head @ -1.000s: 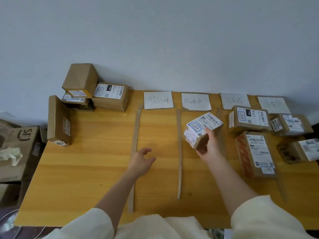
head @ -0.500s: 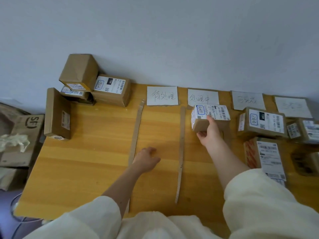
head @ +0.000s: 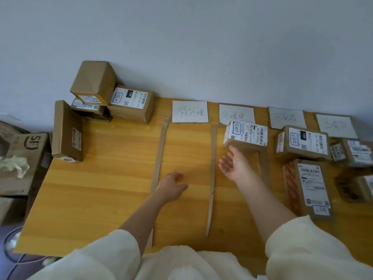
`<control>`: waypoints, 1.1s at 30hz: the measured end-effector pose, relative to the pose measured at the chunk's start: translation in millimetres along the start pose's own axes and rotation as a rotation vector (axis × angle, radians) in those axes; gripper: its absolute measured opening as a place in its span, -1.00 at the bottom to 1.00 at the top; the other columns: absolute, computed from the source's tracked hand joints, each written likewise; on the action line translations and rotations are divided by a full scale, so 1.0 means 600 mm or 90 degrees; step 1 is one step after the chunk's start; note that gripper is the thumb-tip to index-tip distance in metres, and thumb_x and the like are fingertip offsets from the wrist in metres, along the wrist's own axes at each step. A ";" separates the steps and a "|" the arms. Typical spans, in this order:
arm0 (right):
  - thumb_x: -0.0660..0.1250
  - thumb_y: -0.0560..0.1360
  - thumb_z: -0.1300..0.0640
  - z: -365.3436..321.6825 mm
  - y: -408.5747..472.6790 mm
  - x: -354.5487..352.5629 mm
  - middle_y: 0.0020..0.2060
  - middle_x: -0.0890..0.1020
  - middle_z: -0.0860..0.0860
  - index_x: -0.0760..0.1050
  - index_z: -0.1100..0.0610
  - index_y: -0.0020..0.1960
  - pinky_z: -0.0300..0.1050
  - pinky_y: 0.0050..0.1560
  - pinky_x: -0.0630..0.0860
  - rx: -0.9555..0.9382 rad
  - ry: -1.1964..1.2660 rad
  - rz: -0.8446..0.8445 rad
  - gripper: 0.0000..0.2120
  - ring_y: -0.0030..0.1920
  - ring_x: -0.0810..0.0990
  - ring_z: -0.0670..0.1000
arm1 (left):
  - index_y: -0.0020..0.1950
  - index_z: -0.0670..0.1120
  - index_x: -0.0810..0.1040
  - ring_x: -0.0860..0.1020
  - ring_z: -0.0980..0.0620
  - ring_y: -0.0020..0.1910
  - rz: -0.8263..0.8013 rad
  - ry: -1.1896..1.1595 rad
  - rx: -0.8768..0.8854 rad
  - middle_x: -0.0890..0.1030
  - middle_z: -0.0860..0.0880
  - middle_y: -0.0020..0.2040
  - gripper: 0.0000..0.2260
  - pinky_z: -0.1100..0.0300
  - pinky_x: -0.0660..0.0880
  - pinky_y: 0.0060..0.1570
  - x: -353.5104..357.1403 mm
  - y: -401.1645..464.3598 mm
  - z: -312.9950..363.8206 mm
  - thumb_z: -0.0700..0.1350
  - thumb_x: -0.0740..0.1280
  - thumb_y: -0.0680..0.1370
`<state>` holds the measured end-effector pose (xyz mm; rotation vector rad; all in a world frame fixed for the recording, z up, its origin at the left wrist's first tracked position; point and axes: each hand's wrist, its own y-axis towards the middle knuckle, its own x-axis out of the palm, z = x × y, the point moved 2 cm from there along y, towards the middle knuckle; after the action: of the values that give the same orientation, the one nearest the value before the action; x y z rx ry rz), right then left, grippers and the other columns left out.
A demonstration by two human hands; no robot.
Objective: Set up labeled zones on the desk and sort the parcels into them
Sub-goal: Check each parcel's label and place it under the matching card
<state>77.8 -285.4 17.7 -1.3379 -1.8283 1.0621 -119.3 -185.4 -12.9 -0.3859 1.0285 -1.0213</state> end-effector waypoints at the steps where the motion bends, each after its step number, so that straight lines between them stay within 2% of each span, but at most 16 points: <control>1: 0.32 0.56 -0.02 0.013 -0.005 0.004 -0.16 0.57 0.03 0.49 0.15 0.11 -0.10 -0.10 0.57 0.007 -0.019 -0.023 -0.74 -0.18 0.58 0.00 | 0.44 0.00 0.36 0.50 0.00 -0.07 0.004 -0.006 0.002 0.48 -0.06 0.32 -0.54 0.04 0.53 0.07 -0.001 -0.003 -0.002 0.06 0.30 0.56; 4: 0.30 0.57 0.06 0.052 -0.021 0.026 -0.22 0.58 0.02 0.50 0.15 0.01 -0.09 -0.16 0.54 0.024 -0.077 -0.075 -0.86 -0.22 0.58 0.01 | 0.41 0.01 0.39 0.49 -0.01 -0.04 0.029 -0.033 0.015 0.51 -0.05 0.30 -0.57 0.03 0.52 0.07 -0.008 -0.013 -0.012 0.05 0.30 0.56; 8: 0.30 0.58 0.09 0.098 -0.037 0.070 -0.23 0.57 0.01 0.49 0.13 -0.10 -0.13 -0.24 0.51 0.015 -0.163 -0.100 -0.87 -0.25 0.56 -0.02 | 0.39 0.04 0.41 0.52 -0.02 0.19 0.069 -0.084 0.018 0.46 0.00 0.37 -0.59 0.14 0.49 0.03 -0.028 -0.029 -0.039 0.06 0.30 0.56; 11: 0.32 0.56 0.08 0.120 -0.047 0.106 -0.23 0.58 0.00 0.50 0.13 -0.10 -0.15 -0.30 0.50 -0.007 -0.238 -0.110 -0.88 -0.27 0.56 -0.04 | 0.38 0.04 0.42 0.45 -0.01 0.33 0.105 -0.112 0.014 0.45 0.00 0.40 -0.62 0.13 0.47 0.13 -0.050 -0.038 -0.069 0.05 0.30 0.56; 15: 0.33 0.56 0.09 0.131 -0.060 0.163 -0.17 0.59 -0.02 0.51 0.09 -0.02 -0.18 -0.33 0.51 -0.047 -0.317 -0.136 -0.93 -0.26 0.57 -0.06 | 0.38 0.02 0.41 0.48 -0.04 0.30 0.147 -0.146 -0.017 0.44 0.00 0.40 -0.63 0.12 0.49 0.07 -0.086 -0.046 -0.115 0.04 0.27 0.58; 19: 0.33 0.56 0.05 0.121 -0.084 0.238 -0.13 0.59 -0.03 0.51 0.03 -0.03 -0.17 -0.22 0.53 -0.082 -0.381 -0.184 -0.94 -0.21 0.59 -0.06 | 0.39 0.02 0.40 0.48 -0.05 0.29 0.216 -0.175 -0.061 0.44 -0.02 0.40 -0.61 0.10 0.52 0.04 -0.131 -0.043 -0.164 0.00 0.29 0.57; 22: 0.36 0.54 0.01 0.102 -0.102 0.310 -0.12 0.61 -0.01 0.51 0.06 0.04 -0.13 -0.12 0.55 -0.103 -0.393 -0.227 -0.85 -0.18 0.59 -0.04 | 0.39 0.00 0.40 0.47 -0.09 0.28 0.266 -0.199 -0.079 0.44 -0.05 0.39 -0.60 0.12 0.46 0.03 -0.173 -0.035 -0.194 -0.03 0.32 0.56; 25: 0.37 0.52 -0.06 0.084 -0.117 0.387 0.00 0.63 0.03 0.49 0.08 0.19 -0.09 -0.08 0.58 -0.119 -0.400 -0.285 -0.68 -0.11 0.62 0.00 | 0.38 0.00 0.41 0.46 -0.12 0.29 0.312 -0.208 -0.094 0.46 -0.06 0.37 -0.58 0.10 0.45 0.11 -0.212 -0.024 -0.226 -0.05 0.35 0.52; 28: 0.38 0.50 -0.11 0.071 -0.124 0.461 0.10 0.61 0.08 0.46 0.12 0.28 -0.02 0.02 0.60 -0.114 -0.383 -0.326 -0.54 0.02 0.63 0.05 | 0.37 0.01 0.41 0.44 -0.15 0.29 0.321 -0.192 -0.117 0.47 -0.08 0.35 -0.56 0.03 0.45 0.19 -0.238 -0.011 -0.256 -0.04 0.36 0.50; 33: 0.39 0.45 -0.20 0.062 -0.126 0.571 0.26 0.50 0.17 0.31 0.11 0.44 0.10 0.20 0.54 -0.104 -0.372 -0.346 -0.32 0.19 0.55 0.14 | 0.40 0.00 0.42 0.35 -0.11 0.35 0.323 -0.166 -0.124 0.46 -0.07 0.36 -0.54 0.06 0.36 0.30 -0.247 0.006 -0.283 -0.05 0.34 0.50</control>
<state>-85.9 21.9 75.5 -0.5525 -2.5525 1.0758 -280.8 -28.3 -23.3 -0.3794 0.9255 -0.4059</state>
